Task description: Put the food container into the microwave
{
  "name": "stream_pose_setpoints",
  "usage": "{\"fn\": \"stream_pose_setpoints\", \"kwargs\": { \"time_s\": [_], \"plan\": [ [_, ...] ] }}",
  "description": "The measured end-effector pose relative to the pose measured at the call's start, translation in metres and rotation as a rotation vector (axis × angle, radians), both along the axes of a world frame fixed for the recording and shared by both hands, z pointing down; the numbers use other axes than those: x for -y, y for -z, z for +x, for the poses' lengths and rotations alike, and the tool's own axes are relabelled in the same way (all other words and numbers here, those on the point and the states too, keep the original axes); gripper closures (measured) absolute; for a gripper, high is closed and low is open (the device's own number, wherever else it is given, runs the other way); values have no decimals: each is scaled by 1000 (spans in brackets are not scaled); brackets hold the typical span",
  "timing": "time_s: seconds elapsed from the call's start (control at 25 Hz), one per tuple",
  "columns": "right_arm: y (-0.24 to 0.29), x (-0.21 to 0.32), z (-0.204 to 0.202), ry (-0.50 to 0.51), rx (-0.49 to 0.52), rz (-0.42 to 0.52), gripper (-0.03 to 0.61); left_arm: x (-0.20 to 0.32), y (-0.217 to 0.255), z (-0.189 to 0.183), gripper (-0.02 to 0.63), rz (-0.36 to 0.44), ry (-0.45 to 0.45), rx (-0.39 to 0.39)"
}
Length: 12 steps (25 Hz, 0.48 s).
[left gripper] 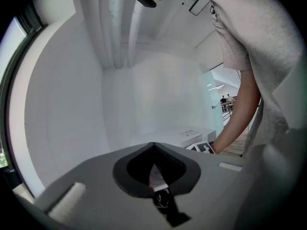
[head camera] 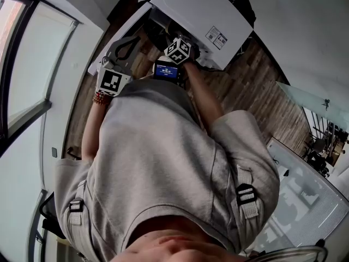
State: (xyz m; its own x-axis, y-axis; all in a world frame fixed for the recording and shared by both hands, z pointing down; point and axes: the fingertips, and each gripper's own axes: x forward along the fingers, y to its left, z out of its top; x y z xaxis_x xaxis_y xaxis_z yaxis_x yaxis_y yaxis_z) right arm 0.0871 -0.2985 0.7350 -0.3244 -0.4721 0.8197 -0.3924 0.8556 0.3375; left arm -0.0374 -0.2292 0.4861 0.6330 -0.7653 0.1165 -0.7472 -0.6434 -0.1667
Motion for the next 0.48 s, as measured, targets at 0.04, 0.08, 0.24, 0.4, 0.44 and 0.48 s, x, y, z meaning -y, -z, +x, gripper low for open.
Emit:
{"fn": "stream_pose_setpoints", "kwargs": {
  "time_s": [0.04, 0.08, 0.24, 0.4, 0.44, 0.48],
  "plan": [
    [-1, 2, 2, 1, -6, 8, 549, 3, -1, 2, 615, 0, -3, 1],
    [-1, 5, 4, 2, -12, 16, 549, 5, -1, 4, 616, 0, -5, 2],
    [-2, 15, 10, -4, -29, 47, 549, 13, -2, 9, 615, -1, -11, 6],
    [-5, 22, 15, -1, -50, 70, 548, 22, -3, 14, 615, 0, -12, 4],
    [-6, 23, 16, 2, -54, 72, 548, 24, -3, 16, 615, 1, -13, 4],
    [-8, 23, 16, 6, -58, 71, 548, 26, -3, 17, 615, 2, -15, 4]
  ]
}}
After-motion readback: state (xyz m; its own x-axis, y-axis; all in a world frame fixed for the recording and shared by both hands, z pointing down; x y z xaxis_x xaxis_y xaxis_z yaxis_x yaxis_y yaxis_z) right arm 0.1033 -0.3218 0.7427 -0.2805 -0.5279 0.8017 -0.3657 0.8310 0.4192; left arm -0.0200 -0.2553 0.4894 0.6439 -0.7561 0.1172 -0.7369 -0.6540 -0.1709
